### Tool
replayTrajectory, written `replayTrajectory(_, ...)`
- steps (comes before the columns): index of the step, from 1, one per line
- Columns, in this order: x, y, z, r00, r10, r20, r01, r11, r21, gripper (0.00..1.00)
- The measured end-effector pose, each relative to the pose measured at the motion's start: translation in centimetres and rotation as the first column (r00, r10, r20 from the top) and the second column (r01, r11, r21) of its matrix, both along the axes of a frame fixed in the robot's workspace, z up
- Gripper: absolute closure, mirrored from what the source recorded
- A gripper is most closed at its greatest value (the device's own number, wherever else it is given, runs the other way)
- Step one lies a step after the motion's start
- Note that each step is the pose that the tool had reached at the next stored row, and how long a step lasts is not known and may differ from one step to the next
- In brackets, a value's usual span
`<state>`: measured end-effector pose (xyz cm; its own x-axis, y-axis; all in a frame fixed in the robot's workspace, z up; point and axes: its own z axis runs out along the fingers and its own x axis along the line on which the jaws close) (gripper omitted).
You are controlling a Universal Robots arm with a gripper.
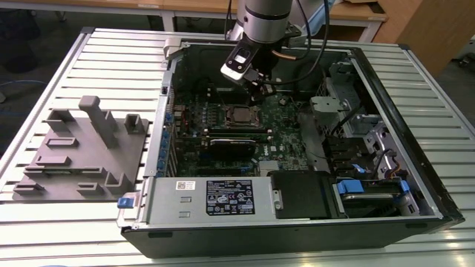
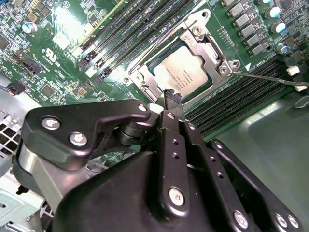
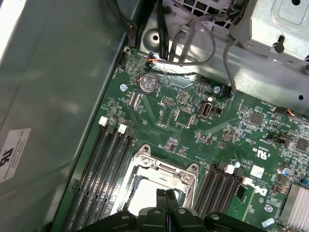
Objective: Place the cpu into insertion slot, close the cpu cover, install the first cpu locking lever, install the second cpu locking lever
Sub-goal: 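Close the cpu cover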
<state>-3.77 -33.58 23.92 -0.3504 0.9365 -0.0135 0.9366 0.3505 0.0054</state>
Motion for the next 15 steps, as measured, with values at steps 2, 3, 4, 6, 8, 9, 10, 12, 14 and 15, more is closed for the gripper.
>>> replayTrajectory(2,0.0,0.0,0.0,1.0,0.0,0.0,0.0,1.0,0.0,0.9)
replayTrajectory(3,0.0,0.0,0.0,1.0,0.001,0.0,-0.001,1.0,0.0,0.9)
replayTrajectory(4,0.0,0.0,0.0,1.0,0.003,-0.0001,-0.003,1.0,0.0,0.9)
replayTrajectory(6,0.0,0.0,0.0,0.9999,0.013,0.0,-0.013,0.9999,0.0,0.9)
replayTrajectory(8,0.0,0.0,0.0,0.9996,0.028,0.0,-0.028,0.9996,0.0001,0.9)
replayTrajectory(9,0.0,0.0,0.0,0.9993,0.038,0.0,-0.038,0.9993,0.0001,0.9)
replayTrajectory(10,0.0,0.0,0.0,0.9989,0.048,0.0,-0.048,0.9989,0.0,0.9)
replayTrajectory(12,0.0,0.0,0.0,0.9977,0.067,0.0,-0.067,0.9977,0.0,0.9)
replayTrajectory(14,0.0,0.0,0.0,0.9963,0.086,0.0,-0.086,0.9963,0.0001,0.9)
replayTrajectory(15,0.0,0.0,0.0,0.9955,0.095,0.0,-0.095,0.9955,0.0,0.9)
